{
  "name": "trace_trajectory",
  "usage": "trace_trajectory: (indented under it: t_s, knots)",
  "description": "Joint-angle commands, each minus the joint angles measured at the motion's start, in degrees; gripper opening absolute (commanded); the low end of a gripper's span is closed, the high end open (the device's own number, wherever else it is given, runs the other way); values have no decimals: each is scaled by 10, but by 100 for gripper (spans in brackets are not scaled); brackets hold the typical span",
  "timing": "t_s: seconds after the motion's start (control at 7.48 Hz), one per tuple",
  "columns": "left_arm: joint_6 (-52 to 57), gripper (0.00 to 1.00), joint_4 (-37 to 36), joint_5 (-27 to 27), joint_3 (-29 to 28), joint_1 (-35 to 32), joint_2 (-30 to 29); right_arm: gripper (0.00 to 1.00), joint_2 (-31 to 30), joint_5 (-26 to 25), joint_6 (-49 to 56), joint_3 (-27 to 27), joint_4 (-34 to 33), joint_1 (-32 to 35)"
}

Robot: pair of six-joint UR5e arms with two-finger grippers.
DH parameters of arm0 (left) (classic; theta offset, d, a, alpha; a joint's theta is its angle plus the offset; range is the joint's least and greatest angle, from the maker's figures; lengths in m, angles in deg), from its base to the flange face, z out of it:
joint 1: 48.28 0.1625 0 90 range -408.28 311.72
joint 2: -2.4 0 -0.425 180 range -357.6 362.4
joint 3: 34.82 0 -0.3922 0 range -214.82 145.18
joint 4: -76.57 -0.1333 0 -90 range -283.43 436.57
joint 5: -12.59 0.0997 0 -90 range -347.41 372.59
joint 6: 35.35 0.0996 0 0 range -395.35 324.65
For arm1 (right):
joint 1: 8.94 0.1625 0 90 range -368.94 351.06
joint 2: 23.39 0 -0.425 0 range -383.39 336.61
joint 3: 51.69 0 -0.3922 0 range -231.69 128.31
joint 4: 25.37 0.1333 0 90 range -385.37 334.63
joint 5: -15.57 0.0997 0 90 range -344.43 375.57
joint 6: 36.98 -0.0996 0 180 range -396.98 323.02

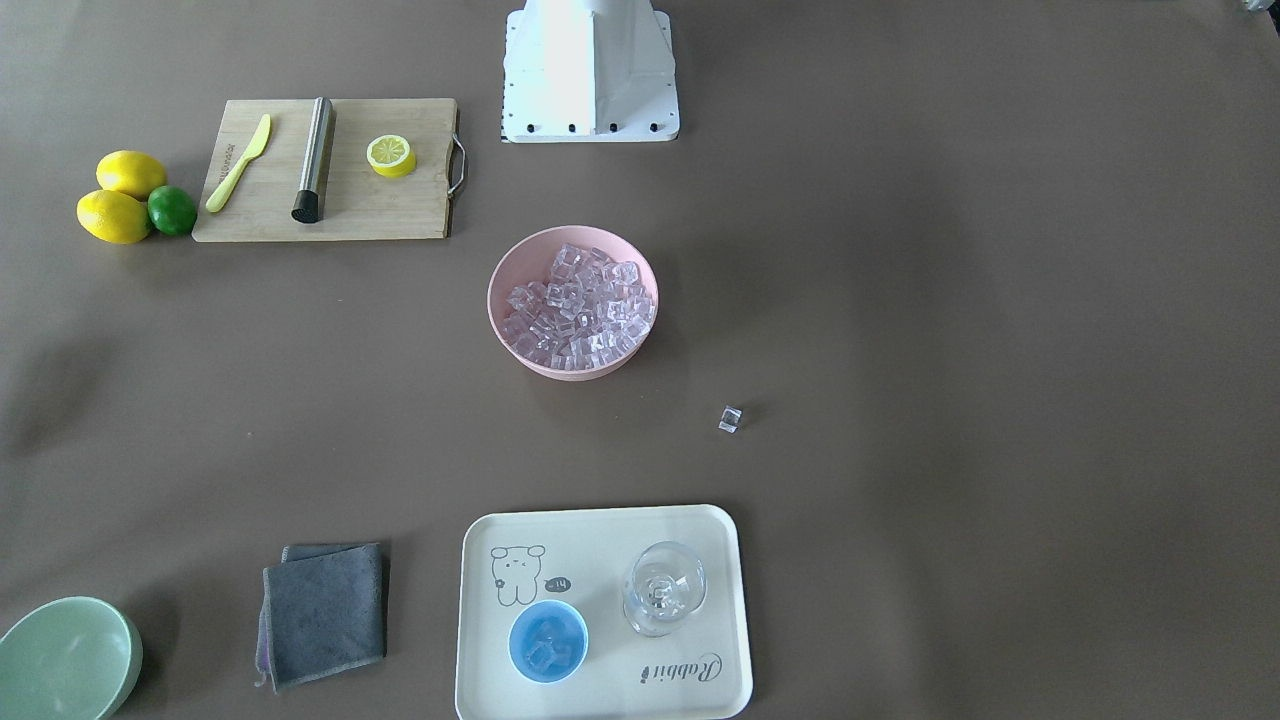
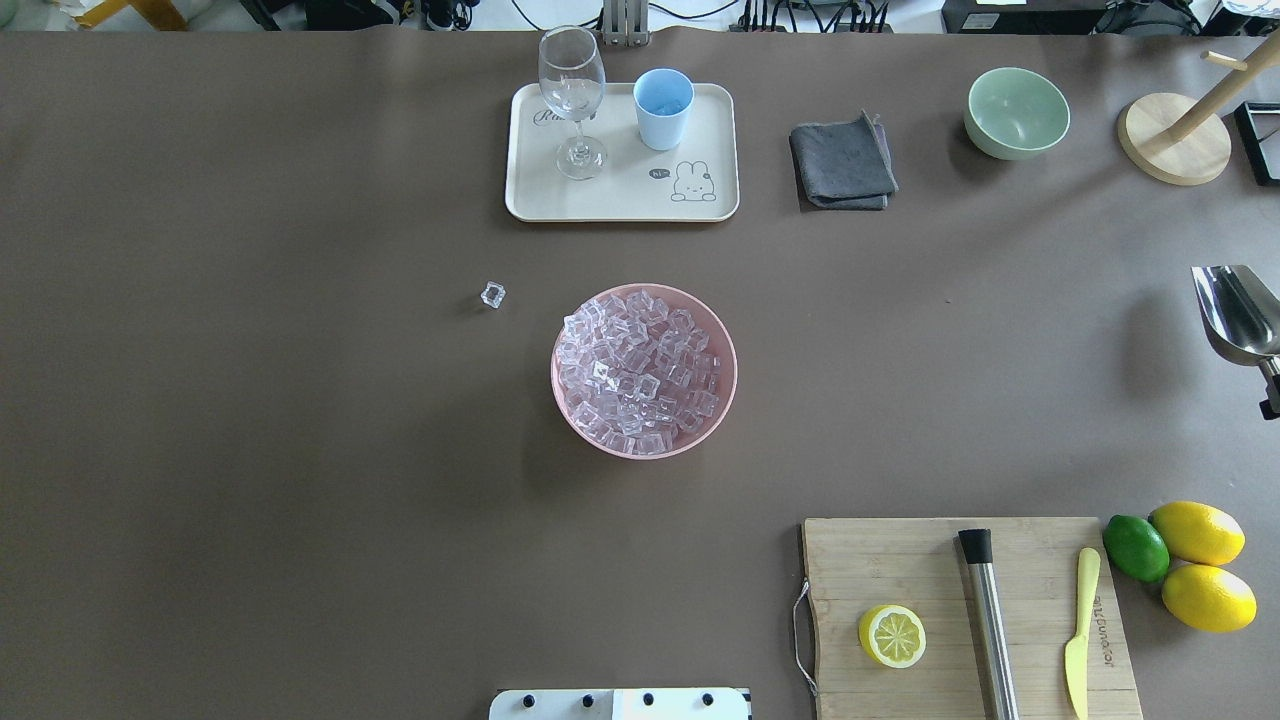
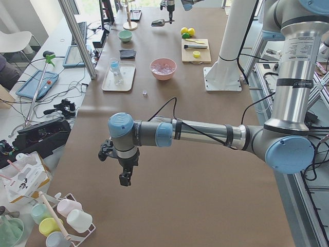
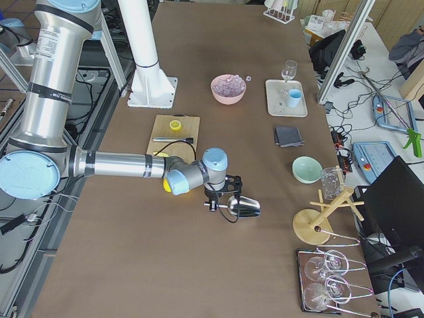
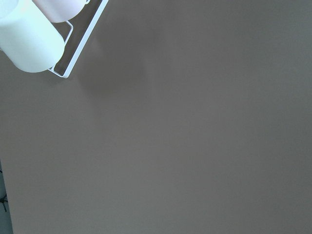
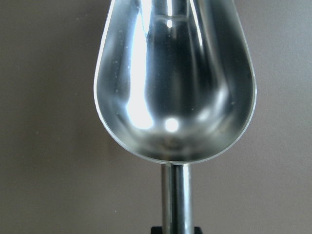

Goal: Put ice in cup with scoop
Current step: 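Lower the scoop onto the table and open the right gripper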

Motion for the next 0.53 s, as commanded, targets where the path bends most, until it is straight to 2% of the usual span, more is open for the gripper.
trace_trajectory:
  t_s: [0.0,0.13,0.4]
  knots:
    - [0,99,0,0,0,1,-1,0,7,2,0,-11,2,0]
    - [-1,99,-1,-1,1,2,-2,0,9,21,-1,-14,2,0]
    - [-3,99,-1,-1,4,2,-4,0,14,25,-1,-12,2,0]
